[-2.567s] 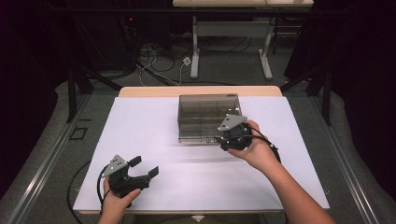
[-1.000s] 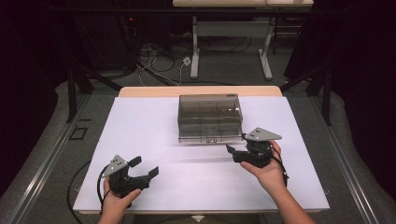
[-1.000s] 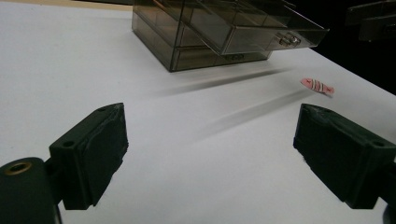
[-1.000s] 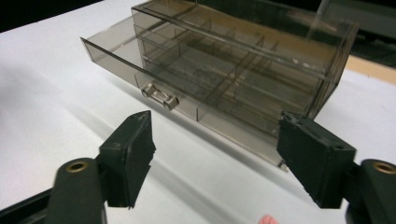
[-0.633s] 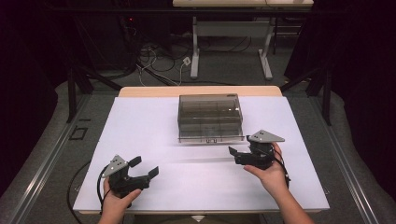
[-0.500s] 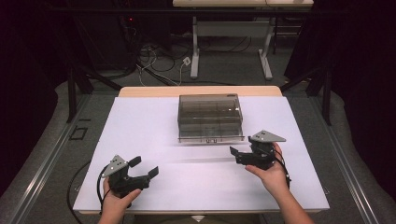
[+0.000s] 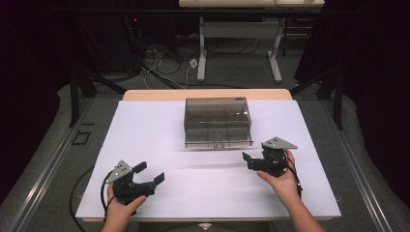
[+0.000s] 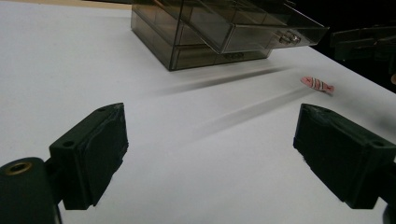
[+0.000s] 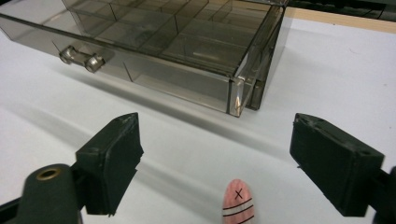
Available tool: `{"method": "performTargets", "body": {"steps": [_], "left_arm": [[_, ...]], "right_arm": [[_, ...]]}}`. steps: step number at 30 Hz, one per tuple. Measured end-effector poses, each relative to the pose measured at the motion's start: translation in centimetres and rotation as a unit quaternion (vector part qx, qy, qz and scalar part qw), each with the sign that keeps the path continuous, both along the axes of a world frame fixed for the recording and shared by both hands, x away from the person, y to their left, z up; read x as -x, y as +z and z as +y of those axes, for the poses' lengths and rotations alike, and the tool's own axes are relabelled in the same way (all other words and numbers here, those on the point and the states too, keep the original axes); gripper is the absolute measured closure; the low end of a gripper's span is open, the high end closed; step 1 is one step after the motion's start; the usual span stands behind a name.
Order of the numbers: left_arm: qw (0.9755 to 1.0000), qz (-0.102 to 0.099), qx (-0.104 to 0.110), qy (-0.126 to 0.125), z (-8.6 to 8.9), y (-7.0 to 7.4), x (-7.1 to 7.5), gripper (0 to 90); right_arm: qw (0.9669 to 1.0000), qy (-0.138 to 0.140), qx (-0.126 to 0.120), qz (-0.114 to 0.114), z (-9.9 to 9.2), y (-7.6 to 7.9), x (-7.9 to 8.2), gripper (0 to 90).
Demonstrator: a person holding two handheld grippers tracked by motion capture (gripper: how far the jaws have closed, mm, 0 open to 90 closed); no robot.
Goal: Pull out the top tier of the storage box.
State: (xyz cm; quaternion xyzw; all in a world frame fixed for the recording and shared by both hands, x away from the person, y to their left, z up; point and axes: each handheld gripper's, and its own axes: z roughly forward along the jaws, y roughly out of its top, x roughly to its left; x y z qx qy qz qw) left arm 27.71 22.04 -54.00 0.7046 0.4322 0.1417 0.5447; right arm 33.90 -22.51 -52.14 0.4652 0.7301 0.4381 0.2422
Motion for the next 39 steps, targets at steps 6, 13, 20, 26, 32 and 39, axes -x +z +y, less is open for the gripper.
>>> {"method": "performTargets", "body": {"steps": [6, 13, 20, 26, 32, 39], "left_arm": [[1.0000, 0.000, 0.001, -0.001, -0.1, 0.0, 0.0, 9.9], [1.0000, 0.003, 0.000, -0.002, -0.1, -0.1, 0.0, 9.9], [1.0000, 0.002, 0.002, -0.002, -0.1, -0.1, -0.1, 9.9], [1.0000, 0.002, 0.002, -0.003, -0.1, -0.1, -0.1, 10.0], [1.0000, 0.003, 0.003, -0.003, -0.1, -0.1, -0.1, 9.9], [1.0000, 0.003, 0.003, -0.003, -0.1, -0.1, -0.1, 9.9]], "right_arm": [[0.9999, -0.007, 0.002, 0.007, -0.6, -0.4, -0.4, 24.7], [0.9993, -0.030, 0.007, 0.020, -1.6, -0.8, -0.6, 38.4], [0.9984, -0.047, 0.012, 0.028, -2.0, -1.6, -0.7, 42.7], [0.9981, -0.050, 0.016, 0.033, -1.7, -2.0, -0.7, 44.5], [0.9973, -0.061, -0.002, 0.040, -1.8, -2.0, -0.6, 49.4], [0.9929, -0.064, -0.044, 0.090, -2.0, -2.4, -0.7, 50.3]]}}
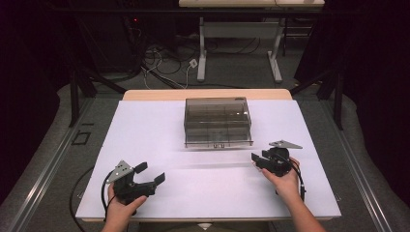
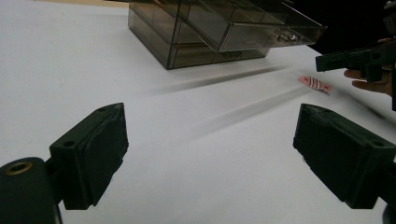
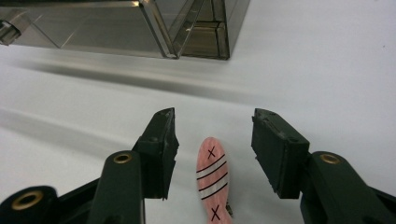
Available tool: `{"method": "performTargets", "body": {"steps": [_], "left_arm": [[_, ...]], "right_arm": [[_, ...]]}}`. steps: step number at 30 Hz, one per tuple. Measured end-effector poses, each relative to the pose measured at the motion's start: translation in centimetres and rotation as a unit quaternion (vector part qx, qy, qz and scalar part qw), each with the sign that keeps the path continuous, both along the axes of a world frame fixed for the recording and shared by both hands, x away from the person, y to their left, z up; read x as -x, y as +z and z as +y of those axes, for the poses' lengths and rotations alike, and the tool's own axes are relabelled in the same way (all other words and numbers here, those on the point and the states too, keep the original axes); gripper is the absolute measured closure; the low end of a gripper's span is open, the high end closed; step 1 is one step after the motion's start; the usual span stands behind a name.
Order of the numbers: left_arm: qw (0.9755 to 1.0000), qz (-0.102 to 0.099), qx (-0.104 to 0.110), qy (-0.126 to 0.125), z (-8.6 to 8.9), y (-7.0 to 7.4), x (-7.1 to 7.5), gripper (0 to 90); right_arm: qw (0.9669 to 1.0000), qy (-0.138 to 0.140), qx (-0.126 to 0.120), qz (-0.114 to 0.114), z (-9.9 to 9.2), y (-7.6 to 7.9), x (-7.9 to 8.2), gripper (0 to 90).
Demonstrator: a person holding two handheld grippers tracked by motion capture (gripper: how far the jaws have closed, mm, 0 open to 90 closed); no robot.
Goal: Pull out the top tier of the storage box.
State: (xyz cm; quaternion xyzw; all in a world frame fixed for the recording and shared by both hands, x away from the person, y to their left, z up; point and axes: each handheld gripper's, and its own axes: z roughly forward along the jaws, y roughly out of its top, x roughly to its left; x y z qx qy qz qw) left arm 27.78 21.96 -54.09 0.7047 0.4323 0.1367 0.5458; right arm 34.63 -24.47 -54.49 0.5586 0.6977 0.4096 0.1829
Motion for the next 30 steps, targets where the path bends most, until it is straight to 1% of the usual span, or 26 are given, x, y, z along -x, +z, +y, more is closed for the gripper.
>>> {"method": "performTargets", "body": {"steps": [2, 4, 5, 7, 8, 11, 12, 13, 14, 15, 16, 19, 24, 25, 26, 27, 30], "left_arm": [[1.0000, 0.000, 0.000, 0.000, 0.00, 0.00, 0.00, 10.0], [1.0000, 0.000, 0.000, 0.000, -0.01, -0.01, -0.01, 9.9], [1.0000, 0.000, 0.000, 0.000, -0.01, -0.01, 0.00, 9.9], [1.0000, 0.001, -0.001, -0.001, -0.01, -0.01, -0.01, 10.0], [1.0000, 0.001, -0.001, 0.000, -0.01, -0.01, -0.01, 9.9], [1.0000, 0.001, -0.001, -0.001, -0.01, -0.03, -0.02, 10.0], [1.0000, 0.001, -0.001, -0.001, -0.01, -0.03, -0.03, 9.9], [1.0000, 0.000, -0.001, -0.001, -0.02, -0.03, -0.03, 10.0], [1.0000, -0.001, -0.004, -0.001, 0.00, -0.02, -0.04, 10.0], [1.0000, -0.001, -0.003, -0.001, -0.01, -0.02, -0.03, 10.0], [1.0000, -0.001, -0.004, -0.001, -0.01, -0.01, -0.03, 10.0], [1.0000, -0.001, -0.005, -0.002, 0.02, -0.02, -0.03, 10.0], [1.0000, -0.002, -0.006, -0.002, 0.03, -0.02, -0.05, 10.1], [1.0000, -0.002, -0.006, -0.001, 0.02, -0.01, -0.04, 10.1], [1.0000, -0.001, -0.006, -0.001, 0.01, -0.01, -0.03, 10.1], [1.0000, 0.000, -0.004, -0.002, -0.02, -0.01, -0.01, 10.1], [1.0000, 0.000, -0.005, -0.003, 0.00, 0.00, -0.01, 10.2]], "right_arm": [[1.0000, 0.001, -0.002, 0.004, 0.01, -0.07, -0.07, 50.3], [1.0000, -0.002, 0.003, 0.004, 0.06, -0.15, -0.15, 50.0], [1.0000, -0.001, 0.002, 0.009, 0.06, -0.13, -0.17, 49.8], [0.9997, -0.003, -0.006, 0.023, 0.01, -0.13, -0.27, 47.2], [0.9995, -0.007, -0.014, 0.029, 0.03, -0.12, -0.30, 46.1], [0.9987, -0.006, -0.024, 0.046, -0.18, -0.14, -0.47, 42.5], [0.9984, -0.003, -0.034, 0.044, -0.20, -0.19, -0.55, 42.4], [0.9980, -0.010, -0.033, 0.052, -0.15, -0.11, -0.53, 42.1], [0.9982, -0.011, -0.031, 0.051, -0.18, -0.12, -0.58, 42.1], [0.9978, -0.010, -0.036, 0.055, -0.11, -0.11, -0.59, 42.1], [0.9975, -0.011, -0.036, 0.059, -0.10, -0.12, -0.64, 42.1], [0.9967, -0.009, -0.037, 0.072, -0.03, -0.27, -0.75, 46.6], [0.9968, -0.005, -0.029, 0.074, 0.03, -0.44, -0.88, 51.1], [0.9966, -0.008, -0.025, 0.077, 0.09, -0.47, -0.88, 52.2], [0.9965, -0.004, -0.024, 0.080, 0.07, -0.47, -0.88, 53.1], [0.9967, -0.005, -0.019, 0.079, 0.07, -0.52, -0.89, 54.0], [0.9963, -0.008, -0.017, 0.084, 0.13, -0.63, -0.94, 56.9]]}}
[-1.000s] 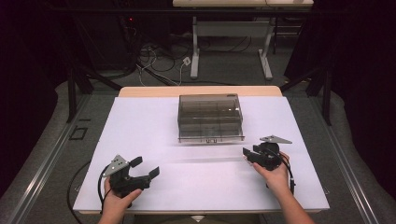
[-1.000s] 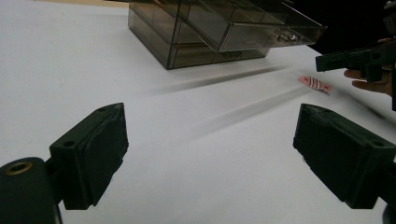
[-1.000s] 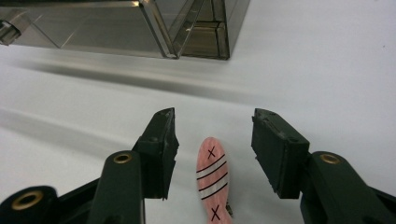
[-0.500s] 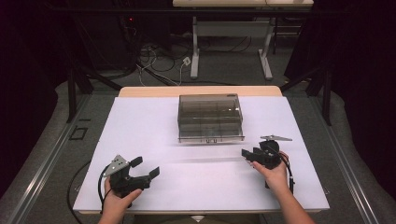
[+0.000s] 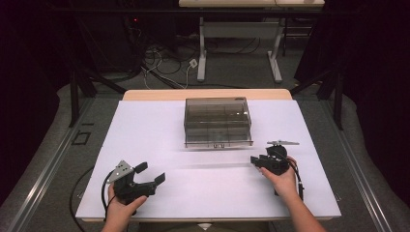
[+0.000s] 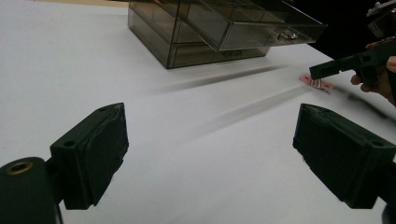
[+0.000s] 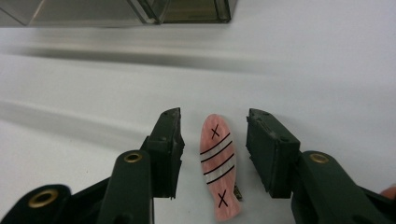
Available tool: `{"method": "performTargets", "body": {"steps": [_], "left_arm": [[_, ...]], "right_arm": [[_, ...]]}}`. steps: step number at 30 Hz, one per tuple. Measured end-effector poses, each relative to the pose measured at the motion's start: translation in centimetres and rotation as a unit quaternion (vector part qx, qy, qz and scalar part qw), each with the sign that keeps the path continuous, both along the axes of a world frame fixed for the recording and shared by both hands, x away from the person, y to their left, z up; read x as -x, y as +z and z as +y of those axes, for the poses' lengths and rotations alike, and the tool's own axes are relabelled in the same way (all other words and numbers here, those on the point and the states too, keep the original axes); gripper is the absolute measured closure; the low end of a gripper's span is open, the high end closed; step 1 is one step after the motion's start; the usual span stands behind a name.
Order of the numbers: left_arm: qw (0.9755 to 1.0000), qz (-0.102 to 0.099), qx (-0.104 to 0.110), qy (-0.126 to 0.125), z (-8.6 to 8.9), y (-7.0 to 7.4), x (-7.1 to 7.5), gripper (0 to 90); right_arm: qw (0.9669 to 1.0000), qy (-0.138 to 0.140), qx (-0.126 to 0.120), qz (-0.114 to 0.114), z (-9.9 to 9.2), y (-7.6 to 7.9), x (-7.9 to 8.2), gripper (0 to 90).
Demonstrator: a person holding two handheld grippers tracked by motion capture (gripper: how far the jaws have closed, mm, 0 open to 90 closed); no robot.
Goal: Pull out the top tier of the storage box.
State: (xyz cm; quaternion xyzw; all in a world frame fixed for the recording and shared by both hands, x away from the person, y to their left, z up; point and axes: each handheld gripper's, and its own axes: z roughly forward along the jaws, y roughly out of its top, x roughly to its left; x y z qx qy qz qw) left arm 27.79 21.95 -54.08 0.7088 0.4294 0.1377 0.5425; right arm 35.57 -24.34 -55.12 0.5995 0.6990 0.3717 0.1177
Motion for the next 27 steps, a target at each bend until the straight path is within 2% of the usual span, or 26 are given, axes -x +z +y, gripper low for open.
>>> {"method": "performTargets", "body": {"steps": [4, 14, 23, 27], "left_arm": [[1.0000, 0.000, 0.000, 0.000, 0.00, 0.00, 0.01, 10.2], [1.0000, -0.001, 0.000, 0.001, 0.00, 0.00, 0.00, 10.3], [1.0000, 0.000, 0.001, 0.001, 0.02, 0.01, 0.01, 10.3], [1.0000, 0.000, 0.001, 0.002, 0.03, 0.01, 0.01, 10.4]], "right_arm": [[0.9999, -0.003, 0.011, 0.008, -0.01, -0.23, -0.09, 59.8], [0.9998, -0.003, 0.015, 0.012, -0.06, -0.18, 0.04, 67.1], [0.9993, 0.006, 0.035, 0.007, 0.03, -0.17, 0.40, 73.3], [0.9993, 0.007, 0.035, 0.009, 0.23, -0.16, 0.46, 76.3]]}}
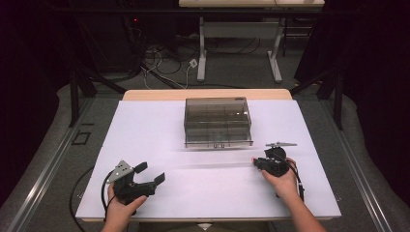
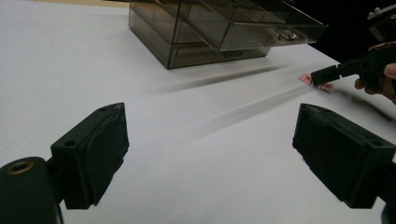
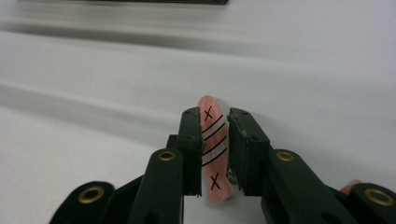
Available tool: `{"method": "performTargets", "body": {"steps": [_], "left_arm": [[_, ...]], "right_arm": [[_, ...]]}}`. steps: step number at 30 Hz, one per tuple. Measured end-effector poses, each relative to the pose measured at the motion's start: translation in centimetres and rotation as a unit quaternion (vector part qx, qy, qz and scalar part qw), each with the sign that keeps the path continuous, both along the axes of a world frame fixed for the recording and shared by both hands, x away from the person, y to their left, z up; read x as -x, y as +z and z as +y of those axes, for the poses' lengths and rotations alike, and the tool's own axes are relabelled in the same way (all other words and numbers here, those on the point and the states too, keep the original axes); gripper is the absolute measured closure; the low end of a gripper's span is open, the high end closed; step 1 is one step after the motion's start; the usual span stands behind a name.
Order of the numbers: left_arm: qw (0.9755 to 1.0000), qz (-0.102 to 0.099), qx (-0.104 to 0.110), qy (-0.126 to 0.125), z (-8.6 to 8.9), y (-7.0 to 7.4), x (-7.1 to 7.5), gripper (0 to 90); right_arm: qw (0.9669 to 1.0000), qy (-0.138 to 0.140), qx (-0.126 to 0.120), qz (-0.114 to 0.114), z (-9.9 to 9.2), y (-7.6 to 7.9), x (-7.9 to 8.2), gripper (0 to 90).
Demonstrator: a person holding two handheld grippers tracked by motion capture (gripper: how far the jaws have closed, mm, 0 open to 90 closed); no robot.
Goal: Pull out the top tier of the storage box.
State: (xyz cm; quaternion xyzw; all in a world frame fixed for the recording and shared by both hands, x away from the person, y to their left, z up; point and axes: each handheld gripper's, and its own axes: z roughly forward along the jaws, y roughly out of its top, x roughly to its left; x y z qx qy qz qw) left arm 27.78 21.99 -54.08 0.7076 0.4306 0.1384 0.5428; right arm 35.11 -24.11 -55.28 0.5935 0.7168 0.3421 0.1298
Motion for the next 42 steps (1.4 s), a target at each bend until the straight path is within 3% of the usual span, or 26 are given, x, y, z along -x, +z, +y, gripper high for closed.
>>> {"method": "performTargets", "body": {"steps": [12, 17, 31, 42], "left_arm": [[1.0000, -0.001, -0.003, 0.000, 0.0, 0.0, 0.0, 10.4], [1.0000, 0.000, -0.001, 0.000, 0.0, 0.0, 0.0, 10.4], [1.0000, 0.002, -0.002, -0.001, -0.1, 0.0, 0.0, 10.4], [1.0000, 0.000, -0.003, 0.000, 0.0, 0.0, -0.1, 10.4]], "right_arm": [[0.9999, 0.011, 0.005, -0.006, 0.3, 0.2, 0.3, 83.4], [0.9996, 0.017, 0.020, -0.010, 0.8, 0.2, 0.5, 85.2], [0.9981, 0.028, 0.052, -0.018, 1.4, 0.0, 0.6, 85.0], [0.9981, 0.025, 0.053, -0.019, 1.5, 0.0, 0.6, 85.4]]}}
